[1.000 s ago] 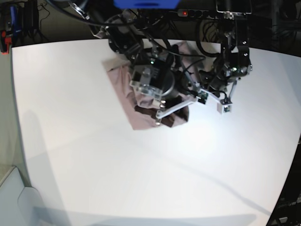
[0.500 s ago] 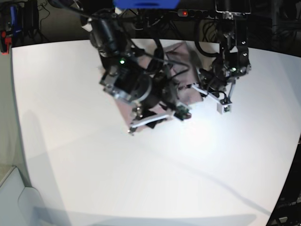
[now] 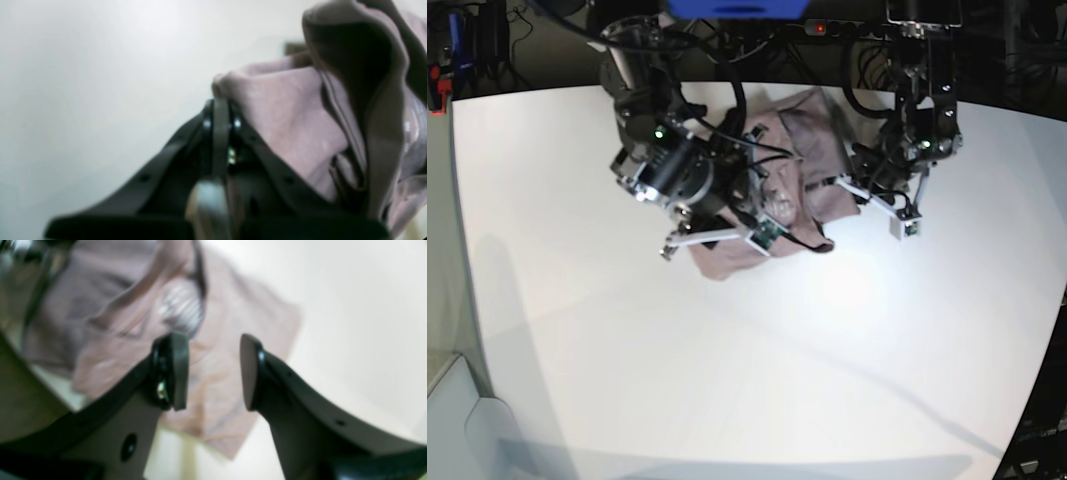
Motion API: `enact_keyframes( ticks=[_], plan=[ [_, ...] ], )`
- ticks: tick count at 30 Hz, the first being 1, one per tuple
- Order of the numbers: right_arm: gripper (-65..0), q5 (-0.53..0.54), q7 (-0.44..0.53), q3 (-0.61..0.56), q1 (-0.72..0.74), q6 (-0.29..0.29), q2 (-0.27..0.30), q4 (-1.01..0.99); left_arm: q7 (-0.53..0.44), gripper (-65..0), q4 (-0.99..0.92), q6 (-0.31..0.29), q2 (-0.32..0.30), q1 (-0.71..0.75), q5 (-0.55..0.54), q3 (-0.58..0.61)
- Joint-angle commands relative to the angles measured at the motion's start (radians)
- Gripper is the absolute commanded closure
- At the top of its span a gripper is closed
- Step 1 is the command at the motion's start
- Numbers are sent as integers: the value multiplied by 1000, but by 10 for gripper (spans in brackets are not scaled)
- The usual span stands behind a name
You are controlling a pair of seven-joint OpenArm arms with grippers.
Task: Layout the t-shirt on the table in an organized manner, then fold the t-shirt properly
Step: 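Lay the folded end onto the bundle and open the right gripper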
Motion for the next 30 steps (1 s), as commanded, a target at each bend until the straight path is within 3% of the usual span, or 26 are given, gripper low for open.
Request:
enact_keyframes(
  ticks=[1, 6, 12, 14, 17, 23, 30],
  plan=[
    [-225, 7, 21, -2, 12, -1, -11, 13, 16, -1, 17, 5, -3, -1, 1, 0],
    [-248, 7, 18, -2, -22, -1, -11, 13, 18, -1, 77, 5, -4, 40, 1, 0],
    [-424, 7, 16, -2, -39, -1, -13, 1, 28, -1, 193, 5, -4, 100, 5, -40],
    [-456, 7, 18, -2, -39, -1, -19, -18, 64, -1, 224, 5, -4, 114, 6, -71],
    [-457, 7, 19, 0, -33, -1, -26, -39, 114, -1, 248, 2, -4, 126, 8, -132],
    [-457, 9, 19, -5, -31, -1, -26, -84, 113, -1, 155, 0, -4, 109, 8, -157],
    [-457, 9, 21, -154, -67, -1, -26, -90, 113, -1, 47, -1, -4, 36, 9, -155]
  ],
)
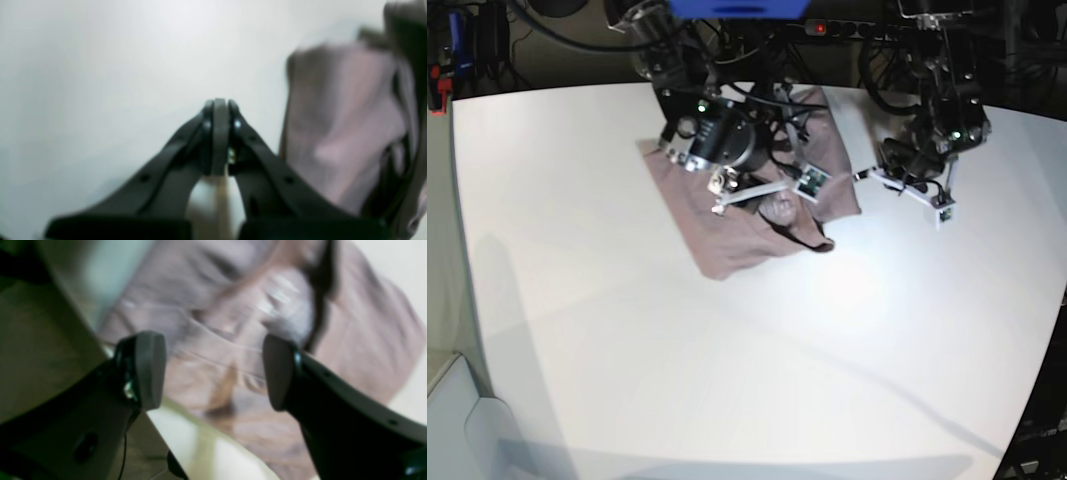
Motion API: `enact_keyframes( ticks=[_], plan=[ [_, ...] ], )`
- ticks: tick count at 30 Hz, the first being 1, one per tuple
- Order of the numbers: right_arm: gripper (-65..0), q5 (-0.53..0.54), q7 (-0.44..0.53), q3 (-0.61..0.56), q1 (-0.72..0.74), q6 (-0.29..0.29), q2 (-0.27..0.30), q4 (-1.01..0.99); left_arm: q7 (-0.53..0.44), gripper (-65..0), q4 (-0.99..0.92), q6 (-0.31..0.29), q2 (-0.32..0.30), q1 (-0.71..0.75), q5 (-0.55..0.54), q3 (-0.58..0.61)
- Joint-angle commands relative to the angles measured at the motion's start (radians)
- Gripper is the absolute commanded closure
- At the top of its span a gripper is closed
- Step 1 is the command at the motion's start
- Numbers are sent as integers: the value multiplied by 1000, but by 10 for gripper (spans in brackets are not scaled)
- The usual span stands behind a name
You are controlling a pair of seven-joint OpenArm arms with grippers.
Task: Layout the t-shirt on the table in an organized manner, then fold the t-shirt properly
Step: 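Lay the folded end onto the bundle and open the right gripper, then press and tuck the folded fabric with the right gripper beside the left gripper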
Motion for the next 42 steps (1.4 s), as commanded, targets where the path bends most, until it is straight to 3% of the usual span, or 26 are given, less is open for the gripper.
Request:
enact_keyframes(
  ticks=[1, 11, 19, 33, 42],
  plan=[
    [-457, 5, 19, -14, -4, -1, -10, 15, 12, -1, 1, 3, -7, -3, 8, -3],
    [-458, 3, 76, -40, -25, -1, -10, -36, 12, -1, -38, 3, 1, -64, 8, -1],
    [-441, 2, 142, -40, -22, -1, -10, -71, 10, -1, -64, 3, -4, -66, 8, 69],
    [-26, -3, 139, -41, -2, -1, -10, -67, 9, -1, -64, 3, -5, -66, 8, 66],
    [-11, -1, 136, -47, -13, -1, -10, 28, -86, -1, -151, 3, -20, -61, 6, 71]
  ],
)
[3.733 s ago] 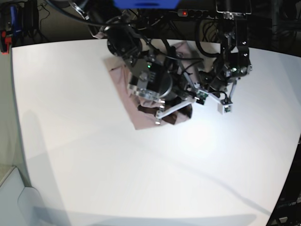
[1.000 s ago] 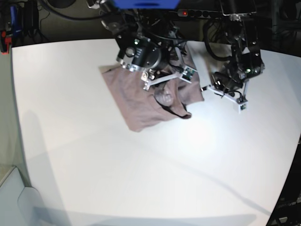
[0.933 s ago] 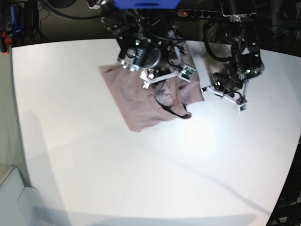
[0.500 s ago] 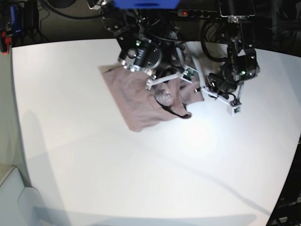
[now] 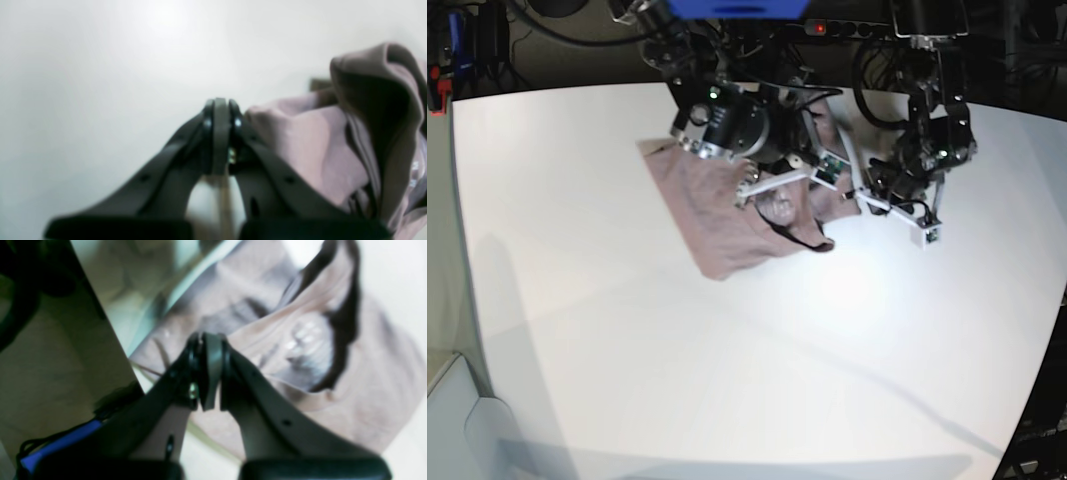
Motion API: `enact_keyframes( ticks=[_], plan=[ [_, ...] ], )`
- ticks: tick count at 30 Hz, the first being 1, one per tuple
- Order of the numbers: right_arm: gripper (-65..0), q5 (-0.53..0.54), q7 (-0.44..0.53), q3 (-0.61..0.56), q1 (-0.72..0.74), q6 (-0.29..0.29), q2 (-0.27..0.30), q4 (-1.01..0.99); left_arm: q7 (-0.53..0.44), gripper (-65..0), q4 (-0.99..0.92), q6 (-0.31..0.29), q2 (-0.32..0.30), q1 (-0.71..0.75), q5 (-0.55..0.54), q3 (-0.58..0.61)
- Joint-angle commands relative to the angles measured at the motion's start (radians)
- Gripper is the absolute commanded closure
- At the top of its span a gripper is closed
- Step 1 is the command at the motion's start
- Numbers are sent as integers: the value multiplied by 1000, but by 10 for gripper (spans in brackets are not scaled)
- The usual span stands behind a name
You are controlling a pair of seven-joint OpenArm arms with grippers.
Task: Layout the t-shirt on the table in an organized manner, then fold the t-shirt properly
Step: 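Press and tuck the folded fabric with the right gripper beside the left gripper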
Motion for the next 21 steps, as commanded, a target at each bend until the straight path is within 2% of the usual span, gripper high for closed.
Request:
enact_keyframes(
  ticks=[1, 6, 10, 12, 15, 21],
  plan=[
    [-11, 13, 15, -3, 3, -1, -10, 19, 64, -1, -19, 20, -7, 9, 41, 2],
    [-11, 12, -45, 3, 13, -1, -10, 19, 67, -1, -10, 20, -7, 7, 41, -6],
    [-13, 16, -45, -3, 13, -1, -10, 18, 67, -1, -10, 20, -28, 4, 40, 0],
    [-40, 16, -46, -5, 13, -1, -10, 18, 67, -1, -10, 20, -28, -1, 40, 0],
    [-134, 16, -51, -2, 14, -1, -10, 16, 67, -1, -16, 20, -31, -13, 41, 0],
    [-385, 16, -42, 1, 8, -1, -6, 18, 67, -1, -14, 20, -31, -15, 41, 0]
  ],
)
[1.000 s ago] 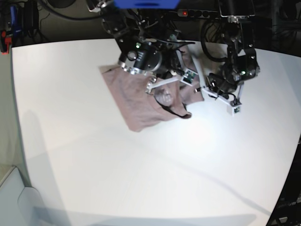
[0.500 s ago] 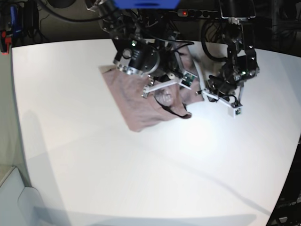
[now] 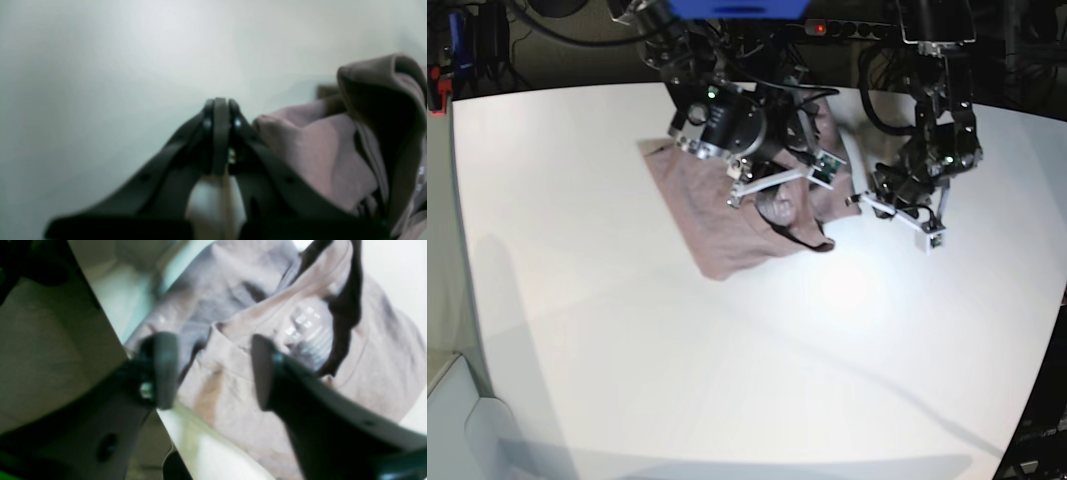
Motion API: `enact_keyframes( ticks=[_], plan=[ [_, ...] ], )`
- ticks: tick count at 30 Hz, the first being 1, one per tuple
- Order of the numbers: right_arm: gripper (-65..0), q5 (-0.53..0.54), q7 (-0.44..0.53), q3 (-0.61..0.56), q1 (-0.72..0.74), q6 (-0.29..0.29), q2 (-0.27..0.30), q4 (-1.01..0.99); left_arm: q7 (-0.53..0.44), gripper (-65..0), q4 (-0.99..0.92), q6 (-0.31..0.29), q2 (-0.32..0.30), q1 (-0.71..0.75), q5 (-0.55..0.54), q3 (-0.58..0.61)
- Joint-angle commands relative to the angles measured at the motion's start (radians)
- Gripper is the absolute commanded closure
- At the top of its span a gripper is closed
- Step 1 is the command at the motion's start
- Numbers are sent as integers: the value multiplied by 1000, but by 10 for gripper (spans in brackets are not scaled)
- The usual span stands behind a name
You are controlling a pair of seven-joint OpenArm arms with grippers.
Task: Layout the t-shirt on the table in an organized manner, then fold the t-shirt properly
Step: 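Press and tuck the folded fabric with the right gripper beside the left gripper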
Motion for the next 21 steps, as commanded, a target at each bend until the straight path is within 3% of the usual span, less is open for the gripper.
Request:
enact_keyframes(
  ticks=[1, 4, 16, 21],
  plan=[
    [-406, 16, 21, 0, 8, -1, -5, 17, 48, -1, -7, 23, -6, 7, 40, -3],
    [-408, 16, 67, 6, 3, -1, -2, 6, 48, -1, -8, 23, -6, 7, 40, -3],
    [-294, 17, 173, 85, 11, -1, -1, -156, 48, -1, -10, 23, -1, 7, 40, -3],
    [-161, 17, 173, 85, 12, -1, -1, -169, 47, -1, -11, 23, 0, 5, 40, -3]
  ],
)
